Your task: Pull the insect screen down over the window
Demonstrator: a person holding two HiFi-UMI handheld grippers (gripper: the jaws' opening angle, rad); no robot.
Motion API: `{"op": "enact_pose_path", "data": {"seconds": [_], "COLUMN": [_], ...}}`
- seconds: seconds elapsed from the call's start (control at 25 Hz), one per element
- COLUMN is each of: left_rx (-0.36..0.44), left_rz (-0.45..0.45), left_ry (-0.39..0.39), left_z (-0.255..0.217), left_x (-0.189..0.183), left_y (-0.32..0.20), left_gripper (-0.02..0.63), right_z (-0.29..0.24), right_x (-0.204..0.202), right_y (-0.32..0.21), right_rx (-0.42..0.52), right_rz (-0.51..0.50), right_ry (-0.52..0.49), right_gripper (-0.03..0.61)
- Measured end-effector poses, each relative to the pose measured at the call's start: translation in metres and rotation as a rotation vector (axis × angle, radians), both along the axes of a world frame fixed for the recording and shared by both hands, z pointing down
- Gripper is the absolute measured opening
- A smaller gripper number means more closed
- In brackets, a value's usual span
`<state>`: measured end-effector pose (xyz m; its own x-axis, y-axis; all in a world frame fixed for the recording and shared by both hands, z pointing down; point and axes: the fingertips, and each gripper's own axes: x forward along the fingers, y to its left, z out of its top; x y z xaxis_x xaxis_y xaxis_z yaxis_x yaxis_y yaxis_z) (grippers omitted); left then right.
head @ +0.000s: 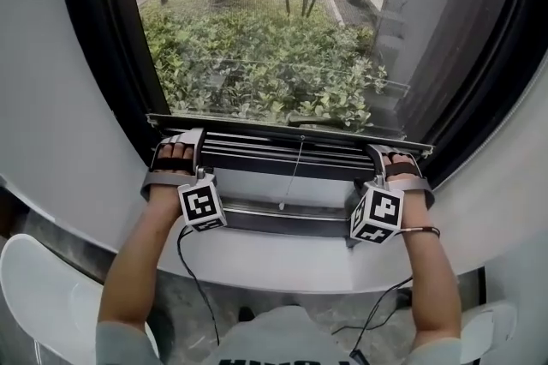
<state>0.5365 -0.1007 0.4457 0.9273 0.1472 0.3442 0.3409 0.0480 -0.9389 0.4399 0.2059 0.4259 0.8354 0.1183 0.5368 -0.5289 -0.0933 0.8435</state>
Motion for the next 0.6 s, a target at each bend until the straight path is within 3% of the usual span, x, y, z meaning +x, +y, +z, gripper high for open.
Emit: {"op": "enact_pose_path", "data": {"seconds": [0.32,0.6], "left_rx": [-0.002,0.028], "left_rz": [0.002,0.001], "left_ry": [-0.006,-0.091], "left_z": [0.01,0.061], "left_x": [0.001,-0.008], "left_y": [0.001,-0.001], "left_gripper": [0.499,0.499], "right_z": [0.008,0.06], "right_x": [-0.002,-0.008], "right_y": [0.0,0.0], "right_rx": [0.001,-0.006], "right_rz": [0.004,0.021], "right_ry": [0.002,-0.097], "right_gripper": [0.337,0.337]}}
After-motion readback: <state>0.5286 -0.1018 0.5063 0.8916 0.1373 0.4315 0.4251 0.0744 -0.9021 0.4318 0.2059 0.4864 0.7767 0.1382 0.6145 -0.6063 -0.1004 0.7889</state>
